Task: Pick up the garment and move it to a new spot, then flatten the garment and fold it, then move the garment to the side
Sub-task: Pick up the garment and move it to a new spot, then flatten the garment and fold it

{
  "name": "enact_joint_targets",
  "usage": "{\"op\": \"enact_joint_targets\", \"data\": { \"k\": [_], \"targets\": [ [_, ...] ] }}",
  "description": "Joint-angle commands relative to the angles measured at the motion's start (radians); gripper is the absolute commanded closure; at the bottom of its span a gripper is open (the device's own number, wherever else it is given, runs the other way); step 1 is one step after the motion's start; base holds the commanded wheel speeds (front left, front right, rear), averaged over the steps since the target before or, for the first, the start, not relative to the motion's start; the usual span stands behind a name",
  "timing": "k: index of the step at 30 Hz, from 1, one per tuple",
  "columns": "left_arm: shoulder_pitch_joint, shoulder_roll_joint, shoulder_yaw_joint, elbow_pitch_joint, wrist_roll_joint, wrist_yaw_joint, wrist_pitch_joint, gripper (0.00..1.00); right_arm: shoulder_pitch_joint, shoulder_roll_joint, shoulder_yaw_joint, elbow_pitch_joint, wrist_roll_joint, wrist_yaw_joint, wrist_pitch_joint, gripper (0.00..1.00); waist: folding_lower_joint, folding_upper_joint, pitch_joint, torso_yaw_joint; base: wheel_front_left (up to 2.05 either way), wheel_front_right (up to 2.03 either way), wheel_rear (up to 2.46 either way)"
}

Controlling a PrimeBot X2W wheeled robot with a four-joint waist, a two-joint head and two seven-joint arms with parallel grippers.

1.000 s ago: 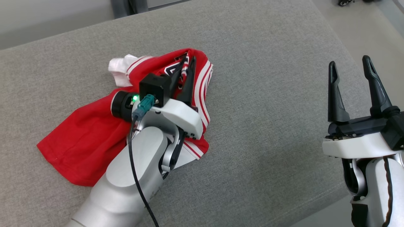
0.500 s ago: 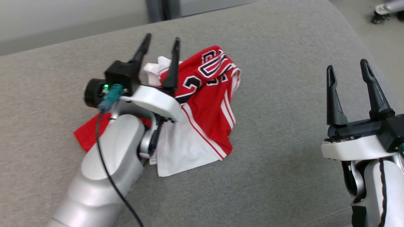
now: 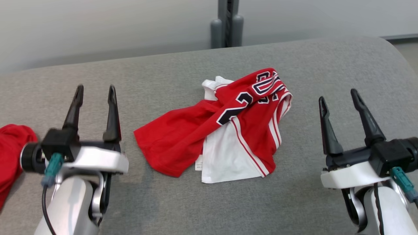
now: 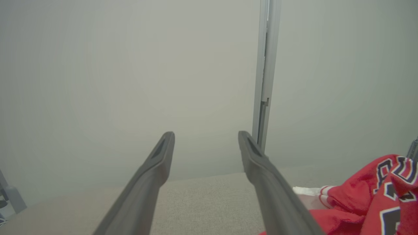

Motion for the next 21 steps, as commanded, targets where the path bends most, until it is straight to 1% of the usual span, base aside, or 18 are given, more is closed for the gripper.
{"op": "enact_joint_targets", "data": {
  "k": [1, 3, 6, 7, 12, 17, 21],
  "targets": [
    [0.026, 0.001, 0.009, -0.011, 0.013, -0.008, 0.000, 0.00, 0.016, -0.008, 0.002, 0.001, 0.003, 0.000, -0.005, 0.00, 0.0000, 0.0000, -0.025, 0.031, 0.00, 0.00, 0.00],
    [0.083, -0.004, 0.031, -0.035, 0.034, -0.019, 0.000, 0.00, 0.034, -0.007, 0.005, 0.005, 0.005, 0.000, -0.005, 0.00, 0.0000, 0.0000, -0.032, 0.048, 0.00, 0.00, 0.00],
    [0.156, -0.028, 0.059, -0.071, 0.068, -0.030, 0.000, 0.00, 0.056, -0.008, 0.004, 0.011, 0.005, 0.000, -0.005, 0.00, 0.0000, 0.0000, -0.044, 0.068, 0.00, 0.00, 0.00],
    [0.181, -0.045, 0.069, -0.080, 0.071, -0.029, 0.000, 0.00, 0.063, -0.008, 0.004, 0.013, 0.005, 0.000, -0.005, 0.00, 0.0000, 0.0000, -0.048, 0.073, 0.00, 0.00, 0.00],
    [0.268, -0.105, 0.107, -0.116, 0.113, -0.054, 0.000, 0.00, 0.077, -0.007, 0.013, 0.025, 0.005, 0.000, -0.005, 0.00, 0.0000, 0.0000, -0.067, 0.088, 0.00, 0.00, 0.00],
    [0.291, -0.138, 0.141, -0.116, 0.146, -0.082, 0.000, 0.00, 0.081, -0.007, 0.023, 0.033, 0.004, 0.000, -0.005, 0.00, 0.0000, 0.0000, -0.077, 0.092, 0.00, 0.00, 0.00],
    [0.290, -0.149, 0.165, -0.107, 0.165, -0.104, 0.000, 0.00, 0.090, -0.007, 0.029, 0.039, 0.003, 0.000, -0.005, 0.00, 0.0000, 0.0000, -0.083, 0.092, 0.00, 0.00, 0.00]
  ]
}}
